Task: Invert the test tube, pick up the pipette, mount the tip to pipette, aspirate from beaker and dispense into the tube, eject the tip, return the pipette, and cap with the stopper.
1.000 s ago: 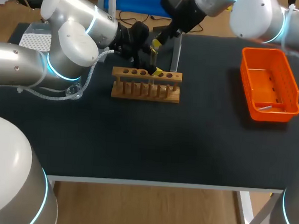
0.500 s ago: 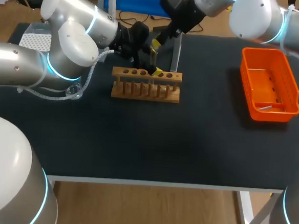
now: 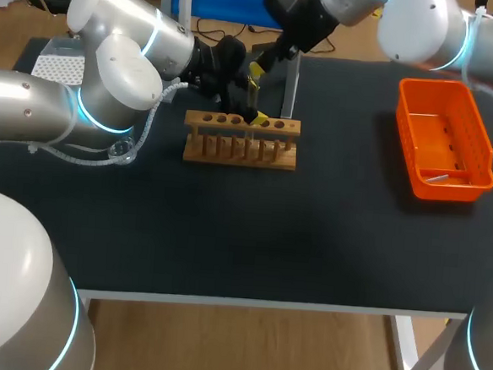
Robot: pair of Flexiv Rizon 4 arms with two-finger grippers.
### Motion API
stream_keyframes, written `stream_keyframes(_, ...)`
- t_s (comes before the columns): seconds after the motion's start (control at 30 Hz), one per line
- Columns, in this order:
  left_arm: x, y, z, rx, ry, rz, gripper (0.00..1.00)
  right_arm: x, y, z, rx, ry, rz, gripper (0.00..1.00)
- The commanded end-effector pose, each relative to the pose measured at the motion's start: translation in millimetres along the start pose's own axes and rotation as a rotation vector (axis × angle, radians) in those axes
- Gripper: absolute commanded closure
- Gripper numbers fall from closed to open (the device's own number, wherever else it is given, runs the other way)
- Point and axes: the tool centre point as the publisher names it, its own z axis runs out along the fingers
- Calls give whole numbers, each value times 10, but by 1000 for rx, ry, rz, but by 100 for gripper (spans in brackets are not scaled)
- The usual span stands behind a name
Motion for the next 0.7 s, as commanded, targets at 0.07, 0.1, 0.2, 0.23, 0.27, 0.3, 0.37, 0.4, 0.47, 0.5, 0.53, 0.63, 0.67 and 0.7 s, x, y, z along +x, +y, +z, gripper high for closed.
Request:
stream_keyframes(0.07, -2, 9, 9, 4, 0, 1, 0, 36, -49, 40, 11, 5, -1, 100)
stream_keyframes(0.1, -2, 9, 9, 4, 0, 1, 0, 38, -54, 44, 13, 6, -1, 100)
stream_keyframes(0.2, -2, 9, 9, 4, 0, 1, 0, 42, -77, 56, 17, 8, 1, 100)
stream_keyframes(0.23, -2, 9, 9, 4, 0, 1, 0, 42, -84, 62, 20, 7, 0, 100)
stream_keyframes(0.27, -2, 9, 9, 4, 0, 1, 0, 39, -93, 66, 22, 7, 1, 100)
stream_keyframes(0.3, -2, 9, 9, 4, 0, 1, 0, 37, -105, 72, 28, 5, 0, 100)
stream_keyframes(0.37, -2, 9, 9, 4, 0, 1, 0, 35, -113, 75, 28, 5, 3, 100)
stream_keyframes(0.4, -2, 9, 9, 4, 0, 1, 0, 32, -116, 71, 25, 4, 6, 100)
stream_keyframes(0.47, -2, 9, 9, 4, 0, 1, 0, 26, -109, 54, 22, 3, 5, 100)
stream_keyframes(0.5, -2, 9, 9, 4, 0, 1, 0, 23, -102, 43, 20, 2, 5, 100)
stream_keyframes(0.53, -2, 9, 9, 4, 0, 1, 0, 19, -96, 32, 18, 1, 4, 100)
stream_keyframes(0.63, -2, 9, 9, 4, 0, 1, 0, 6, -77, 8, 12, -2, 3, 100)
stream_keyframes(0.67, -2, 9, 9, 4, 0, 1, 0, 2, -73, 2, 12, -4, 2, 100)
stream_keyframes(0.7, -2, 9, 9, 4, 0, 1, 0, -1, -67, -5, 10, -4, 1, 100)
